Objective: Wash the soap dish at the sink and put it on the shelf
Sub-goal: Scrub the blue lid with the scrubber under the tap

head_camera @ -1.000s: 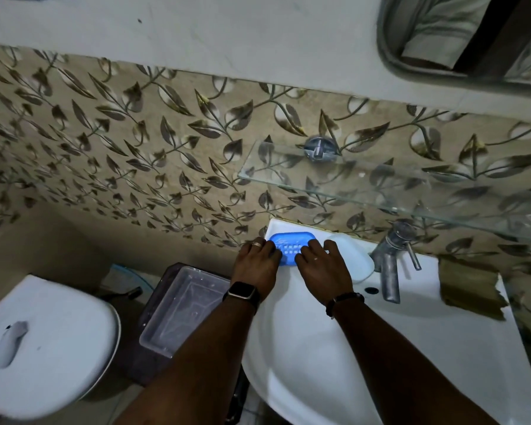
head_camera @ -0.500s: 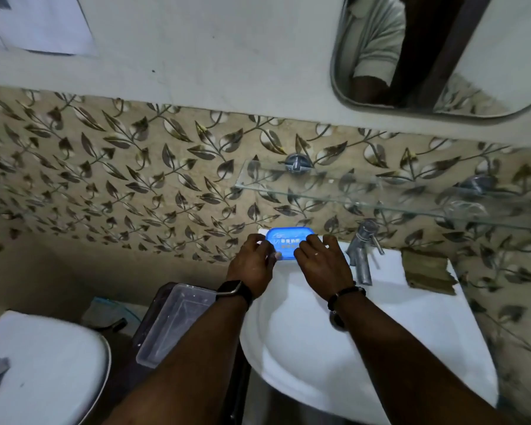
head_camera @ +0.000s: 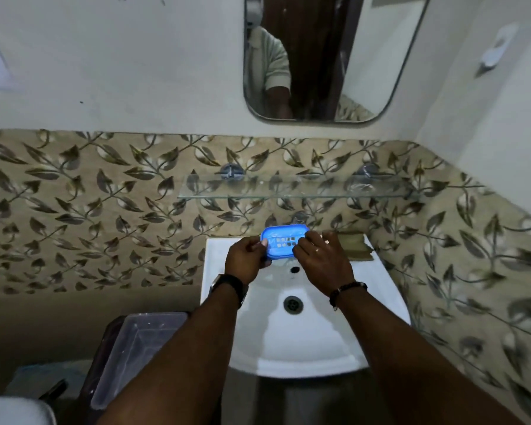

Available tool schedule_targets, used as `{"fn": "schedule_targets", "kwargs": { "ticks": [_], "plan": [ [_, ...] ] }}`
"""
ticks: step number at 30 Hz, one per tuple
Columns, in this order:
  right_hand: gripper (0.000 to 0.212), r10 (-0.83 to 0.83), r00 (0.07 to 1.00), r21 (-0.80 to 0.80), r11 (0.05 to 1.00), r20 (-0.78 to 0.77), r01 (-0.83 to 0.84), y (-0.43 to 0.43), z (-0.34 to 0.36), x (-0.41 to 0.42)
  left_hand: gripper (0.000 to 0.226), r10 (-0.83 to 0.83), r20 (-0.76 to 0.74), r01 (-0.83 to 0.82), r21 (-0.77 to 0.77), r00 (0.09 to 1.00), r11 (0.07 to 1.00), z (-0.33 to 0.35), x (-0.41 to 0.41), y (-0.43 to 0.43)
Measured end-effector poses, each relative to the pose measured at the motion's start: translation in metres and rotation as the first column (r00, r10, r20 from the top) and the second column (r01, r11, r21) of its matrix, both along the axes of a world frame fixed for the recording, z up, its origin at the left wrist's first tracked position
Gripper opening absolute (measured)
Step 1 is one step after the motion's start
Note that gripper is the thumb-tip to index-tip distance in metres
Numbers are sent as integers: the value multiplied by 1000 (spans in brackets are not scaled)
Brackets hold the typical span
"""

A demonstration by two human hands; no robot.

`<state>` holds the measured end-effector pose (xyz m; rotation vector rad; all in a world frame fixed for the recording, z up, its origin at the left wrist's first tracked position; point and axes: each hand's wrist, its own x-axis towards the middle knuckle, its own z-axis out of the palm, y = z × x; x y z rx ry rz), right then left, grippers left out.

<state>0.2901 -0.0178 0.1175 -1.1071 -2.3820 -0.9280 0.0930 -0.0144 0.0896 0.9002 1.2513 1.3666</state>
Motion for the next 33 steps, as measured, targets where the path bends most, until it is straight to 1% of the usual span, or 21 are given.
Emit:
{"fn": "schedule_targets", "kwargs": {
  "ticks": [2,5,6,10,12,15,17,20,21,23,24,28,33],
  "plan": [
    [7,0,1000,-8,1000,10,0,-3,-1,12,7,-57,56,58,-14,997,998,-1,10,-1],
    [19,-15,1000,17,1000,-12,15,-3,-10,25,9,-66,117,71,-40,991,997,-3,21,1],
    [20,-28,999,25,999,-29,28,-1,-13,28,10,-59,127,65,-47,990,997,-3,24,2],
    [22,-148,979,17,988,-140,151,15,-16,50,10,-7,138,16,-60,990,998,-6,34,9],
    [21,-254,957,-11,967,-139,255,30,-13,65,7,14,147,-5,-60,989,998,-8,39,11],
    [20,-405,910,-116,912,-92,394,49,-14,89,10,25,141,-17,-60,990,998,-16,47,13],
    [22,-455,886,-181,882,-88,435,57,-19,100,10,34,135,-26,-60,990,998,-22,50,15],
    [40,-498,861,-298,841,-101,451,69,-33,112,20,56,126,-48,-67,990,997,-29,51,18],
    [39,-521,850,-348,813,-79,466,73,-39,116,23,67,124,-58,-70,990,996,-30,51,20],
    [27,-573,819,-441,739,-15,509,81,-49,121,26,85,129,-77,-70,988,995,-31,50,23],
    [25,-585,811,-476,711,9,519,88,-54,124,26,93,132,-84,-71,987,994,-32,50,25],
    [29,-599,798,-588,623,66,516,110,-79,130,27,118,131,-108,-77,984,991,-39,49,29],
    [29,-593,801,-631,591,82,502,119,-107,134,28,128,131,-119,-71,983,990,-41,48,27]
  ]
}}
